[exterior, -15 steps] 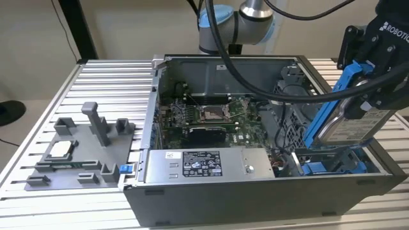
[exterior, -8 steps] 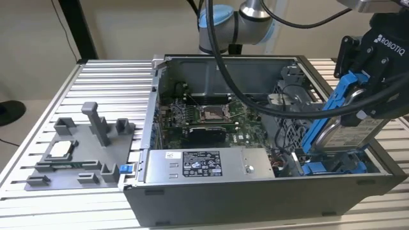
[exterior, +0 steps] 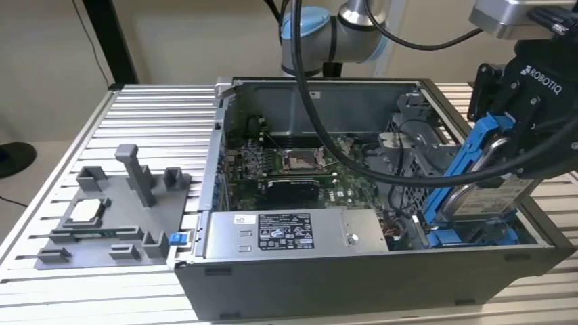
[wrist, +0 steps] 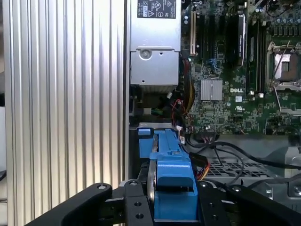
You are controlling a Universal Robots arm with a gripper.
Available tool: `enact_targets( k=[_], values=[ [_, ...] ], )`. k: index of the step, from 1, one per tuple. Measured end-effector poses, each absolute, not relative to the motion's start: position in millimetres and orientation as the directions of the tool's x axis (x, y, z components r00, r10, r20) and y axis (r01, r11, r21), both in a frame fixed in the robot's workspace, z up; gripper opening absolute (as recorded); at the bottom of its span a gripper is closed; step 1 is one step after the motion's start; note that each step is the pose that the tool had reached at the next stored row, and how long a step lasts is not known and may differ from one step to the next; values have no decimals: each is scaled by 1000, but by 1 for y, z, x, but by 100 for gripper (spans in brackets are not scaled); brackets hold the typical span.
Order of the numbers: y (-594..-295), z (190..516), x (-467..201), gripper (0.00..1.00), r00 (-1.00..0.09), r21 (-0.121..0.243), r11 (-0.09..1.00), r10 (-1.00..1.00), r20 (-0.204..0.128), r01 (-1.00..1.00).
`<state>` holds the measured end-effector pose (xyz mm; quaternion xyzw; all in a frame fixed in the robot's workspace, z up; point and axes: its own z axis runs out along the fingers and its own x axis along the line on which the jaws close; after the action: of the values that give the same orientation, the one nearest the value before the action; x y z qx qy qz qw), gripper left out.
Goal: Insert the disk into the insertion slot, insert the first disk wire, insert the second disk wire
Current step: 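Insert the disk into the insertion slot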
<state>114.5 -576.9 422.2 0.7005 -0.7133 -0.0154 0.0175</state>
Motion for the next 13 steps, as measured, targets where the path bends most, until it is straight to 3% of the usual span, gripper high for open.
enact_targets(
  k=[13],
  values=[
    [-577,398,115,0,-18,47,18,-1000,3,-999]
  ],
)
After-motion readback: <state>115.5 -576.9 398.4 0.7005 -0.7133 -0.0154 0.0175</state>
